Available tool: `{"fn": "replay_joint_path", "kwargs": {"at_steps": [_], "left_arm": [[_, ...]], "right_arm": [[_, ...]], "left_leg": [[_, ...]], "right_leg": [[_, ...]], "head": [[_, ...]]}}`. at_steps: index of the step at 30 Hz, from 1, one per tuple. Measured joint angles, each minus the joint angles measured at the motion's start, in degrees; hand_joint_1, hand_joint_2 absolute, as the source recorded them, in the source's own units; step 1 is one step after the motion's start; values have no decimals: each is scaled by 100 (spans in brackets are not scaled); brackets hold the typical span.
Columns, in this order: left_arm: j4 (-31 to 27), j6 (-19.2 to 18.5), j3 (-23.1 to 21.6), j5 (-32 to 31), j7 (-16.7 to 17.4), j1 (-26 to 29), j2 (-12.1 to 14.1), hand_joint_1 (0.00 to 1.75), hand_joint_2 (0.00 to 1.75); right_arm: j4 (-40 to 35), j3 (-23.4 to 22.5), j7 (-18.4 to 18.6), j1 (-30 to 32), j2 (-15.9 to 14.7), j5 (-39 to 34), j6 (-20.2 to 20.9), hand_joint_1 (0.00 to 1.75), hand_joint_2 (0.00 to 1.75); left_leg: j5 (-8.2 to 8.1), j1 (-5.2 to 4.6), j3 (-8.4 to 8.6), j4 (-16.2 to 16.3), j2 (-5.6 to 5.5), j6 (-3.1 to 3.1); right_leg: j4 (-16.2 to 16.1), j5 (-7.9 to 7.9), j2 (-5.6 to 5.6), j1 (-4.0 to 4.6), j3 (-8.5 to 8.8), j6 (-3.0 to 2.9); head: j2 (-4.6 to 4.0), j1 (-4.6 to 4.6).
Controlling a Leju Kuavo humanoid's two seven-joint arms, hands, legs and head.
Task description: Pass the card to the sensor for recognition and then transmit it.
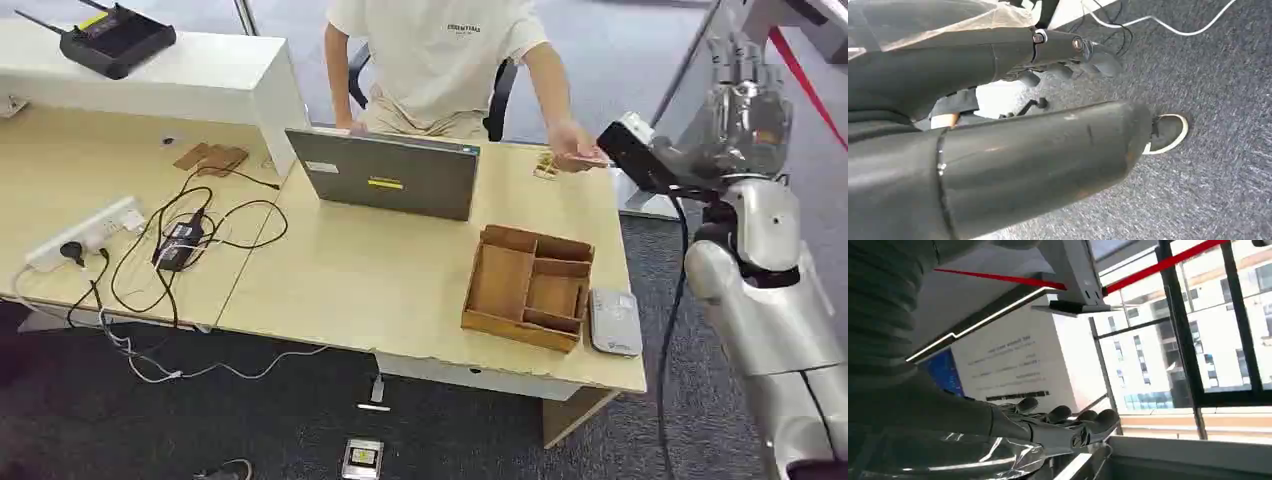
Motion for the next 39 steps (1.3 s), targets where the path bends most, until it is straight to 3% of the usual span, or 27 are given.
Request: {"fn": "replay_joint_path", "kwargs": {"at_steps": [9,19,20,21,22,39], "left_arm": [[2,46,-4,-151,9,-12,-7,0,0],[4,66,2,-162,-11,48,-4,0,0],[4,66,4,-164,-13,53,-4,0,0],[4,66,4,-168,-15,60,-4,0,0],[4,66,9,-184,-18,64,-4,0,0],[24,63,35,-308,-68,80,-2,0,0]], "right_arm": [[1278,847,-171,-461,407,13,378,0,175],[2285,1270,-284,-720,793,-221,293,0,175],[2332,1290,-291,-733,813,-232,280,152,175],[2384,1303,-295,-742,831,-251,249,152,175],[2447,1321,-302,-751,861,-290,201,175,175],[2946,1500,-380,-871,1006,-608,-9,175,175]], "left_leg": [[0,1,-9,0,-2,0],[0,1,-9,1,2,0],[0,0,-9,1,1,0],[0,0,-9,1,1,0],[0,1,-9,1,2,0],[0,1,-8,2,2,0]], "right_leg": [[0,0,-1,0,-11,0],[0,0,1,0,-13,0],[0,0,1,0,-13,0],[0,0,0,0,-13,0],[0,0,1,0,-14,0],[0,0,1,0,-14,-1]], "head": [[0,0],[0,0],[0,0],[0,0],[0,0],[0,0]]}}
